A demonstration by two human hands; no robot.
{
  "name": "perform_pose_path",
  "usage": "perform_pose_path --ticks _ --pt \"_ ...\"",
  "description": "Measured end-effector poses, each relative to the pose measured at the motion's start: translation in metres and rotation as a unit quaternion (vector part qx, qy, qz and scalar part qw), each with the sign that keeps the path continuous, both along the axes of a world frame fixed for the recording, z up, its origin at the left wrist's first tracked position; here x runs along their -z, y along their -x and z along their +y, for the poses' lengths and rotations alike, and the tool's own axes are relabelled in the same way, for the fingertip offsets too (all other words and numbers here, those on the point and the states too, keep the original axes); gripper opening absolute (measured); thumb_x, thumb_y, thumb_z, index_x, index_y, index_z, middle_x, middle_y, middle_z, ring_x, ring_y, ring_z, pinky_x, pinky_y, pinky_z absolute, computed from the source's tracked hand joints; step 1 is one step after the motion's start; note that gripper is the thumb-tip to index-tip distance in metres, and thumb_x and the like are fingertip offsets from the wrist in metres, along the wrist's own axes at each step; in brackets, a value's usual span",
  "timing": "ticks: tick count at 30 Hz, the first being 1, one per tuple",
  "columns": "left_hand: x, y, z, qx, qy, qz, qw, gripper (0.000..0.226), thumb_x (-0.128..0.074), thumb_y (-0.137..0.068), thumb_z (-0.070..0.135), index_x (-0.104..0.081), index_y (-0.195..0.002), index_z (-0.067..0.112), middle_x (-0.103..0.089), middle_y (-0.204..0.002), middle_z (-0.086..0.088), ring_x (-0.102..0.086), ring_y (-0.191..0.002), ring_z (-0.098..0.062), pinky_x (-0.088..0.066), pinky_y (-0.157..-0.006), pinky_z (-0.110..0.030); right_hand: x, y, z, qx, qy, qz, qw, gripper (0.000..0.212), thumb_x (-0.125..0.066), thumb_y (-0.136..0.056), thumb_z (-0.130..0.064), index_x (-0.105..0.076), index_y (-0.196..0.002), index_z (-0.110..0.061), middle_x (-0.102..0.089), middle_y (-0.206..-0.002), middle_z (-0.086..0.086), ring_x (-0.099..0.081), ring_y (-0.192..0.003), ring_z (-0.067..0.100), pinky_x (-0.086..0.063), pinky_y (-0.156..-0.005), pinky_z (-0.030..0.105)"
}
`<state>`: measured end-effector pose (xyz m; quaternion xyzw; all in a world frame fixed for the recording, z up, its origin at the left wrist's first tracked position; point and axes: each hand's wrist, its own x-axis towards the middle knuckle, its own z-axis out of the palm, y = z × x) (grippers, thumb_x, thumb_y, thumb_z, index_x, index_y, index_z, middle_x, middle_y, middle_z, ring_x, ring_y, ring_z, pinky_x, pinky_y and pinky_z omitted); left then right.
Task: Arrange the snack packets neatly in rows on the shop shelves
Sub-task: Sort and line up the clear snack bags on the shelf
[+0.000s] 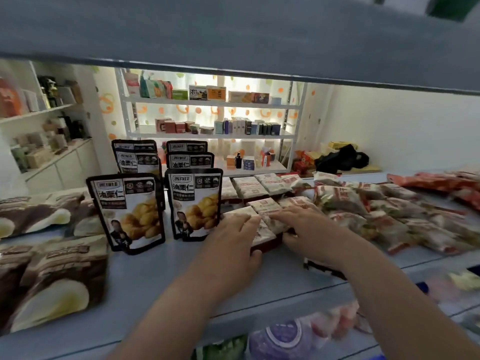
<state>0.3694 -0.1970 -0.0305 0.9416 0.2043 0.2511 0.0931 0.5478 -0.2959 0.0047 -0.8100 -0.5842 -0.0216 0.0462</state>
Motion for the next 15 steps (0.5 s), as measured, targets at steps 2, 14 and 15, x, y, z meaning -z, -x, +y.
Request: perform_pose_path --ticks 2,14,15 --pt "0.005 -0.011 0.006 -0.017 -0.024 0.031 0.999 0.063 -0.056 -0.09 0.04 -0.036 -0.148 0.029 -0.035 -0.153 0.006 -0.027 -0.14 -0.015 -0.023 -0.114 -0.029 0.004 -0.009 0.001 -0.027 0.001 -0.006 1.0 0.057 -0.049 -0.087 -0.038 -0.041 -0.144 -0.039 -0.039 -0.15 -0.011 -0.034 -0.137 0.012 -0.021 -0.113 0.037" --pt "0.008 -0.017 -0.004 -0.125 -0.036 0.075 0.989 0.059 -0.06 -0.084 0.029 -0.045 -0.141 0.028 -0.042 -0.147 0.007 -0.032 -0.137 -0.011 -0.033 -0.108 -0.027 0.011 -0.047 -0.003 -0.145 -0.054 0.008 0.988 0.039 -0.043 -0.095 -0.042 -0.054 -0.132 -0.04 -0.051 -0.132 -0.008 -0.049 -0.122 0.016 -0.035 -0.099 0.034" --pt "0.006 -0.021 -0.007 -0.139 -0.042 0.083 0.986 0.059 -0.06 -0.084 0.029 -0.045 -0.14 0.028 -0.043 -0.147 0.006 -0.032 -0.137 -0.012 -0.031 -0.109 -0.026 0.01 -0.05 -0.004 -0.158 -0.054 0.018 0.986 0.038 -0.042 -0.096 -0.042 -0.055 -0.131 -0.039 -0.052 -0.131 -0.007 -0.05 -0.12 0.017 -0.037 -0.098 0.035"
